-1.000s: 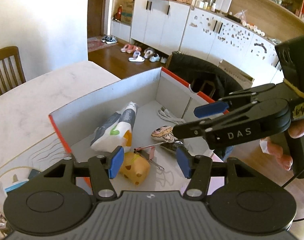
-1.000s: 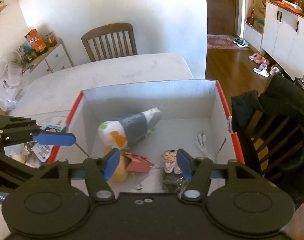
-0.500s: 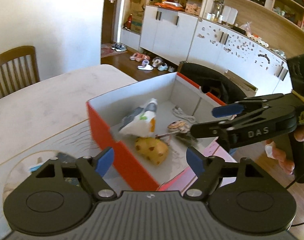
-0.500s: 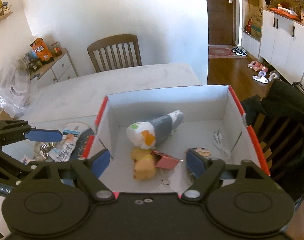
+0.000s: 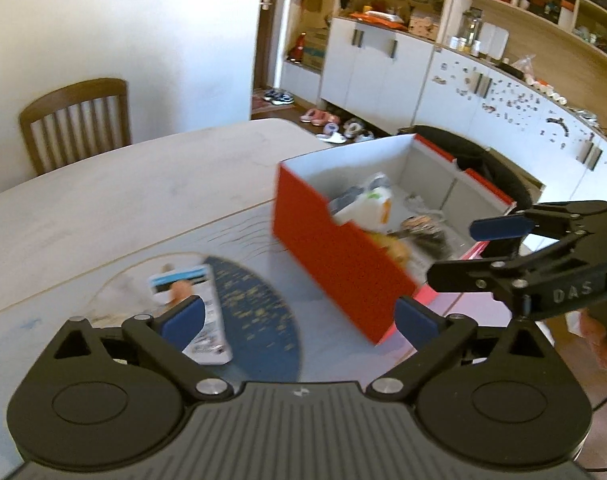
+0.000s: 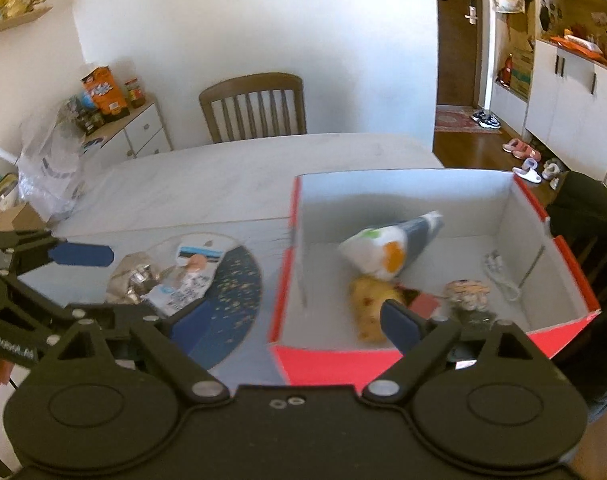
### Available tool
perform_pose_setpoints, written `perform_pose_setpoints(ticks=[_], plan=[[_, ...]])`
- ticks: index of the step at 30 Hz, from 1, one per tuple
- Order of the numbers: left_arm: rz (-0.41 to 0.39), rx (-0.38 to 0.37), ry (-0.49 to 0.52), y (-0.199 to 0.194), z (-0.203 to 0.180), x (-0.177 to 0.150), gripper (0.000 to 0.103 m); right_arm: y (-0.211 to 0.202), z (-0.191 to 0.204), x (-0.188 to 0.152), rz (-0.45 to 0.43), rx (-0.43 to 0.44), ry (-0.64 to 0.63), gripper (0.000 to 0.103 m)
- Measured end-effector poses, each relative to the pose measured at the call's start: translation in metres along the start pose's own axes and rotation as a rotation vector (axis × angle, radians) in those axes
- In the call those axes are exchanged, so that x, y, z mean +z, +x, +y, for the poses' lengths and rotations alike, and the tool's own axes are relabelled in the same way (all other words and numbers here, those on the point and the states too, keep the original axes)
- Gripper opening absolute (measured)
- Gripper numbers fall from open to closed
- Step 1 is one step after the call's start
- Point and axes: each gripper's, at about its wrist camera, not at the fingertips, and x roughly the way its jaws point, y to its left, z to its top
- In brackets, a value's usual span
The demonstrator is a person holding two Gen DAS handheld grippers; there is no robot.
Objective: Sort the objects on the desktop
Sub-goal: 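Withdraw both open grippers from the shoebox back over the table items, then move left gripper to blueberry bread package while right gripper approaches pink sticky-note pad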
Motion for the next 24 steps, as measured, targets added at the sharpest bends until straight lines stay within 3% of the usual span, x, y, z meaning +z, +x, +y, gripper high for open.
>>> perform_pose_setpoints(ticks=[16,24], plan=[[0.086,0.230,-0.153,-0.001,0.094,-0.060,0.103,0.037,0.079,-0.032,0.030,-0.008,-0.008,0.092],[0.145,0.292,-0.204,0.022,0.107,-0.077,0.103,0.059,0.094,-0.041,0.072,-0.007,-0.031,0.092]])
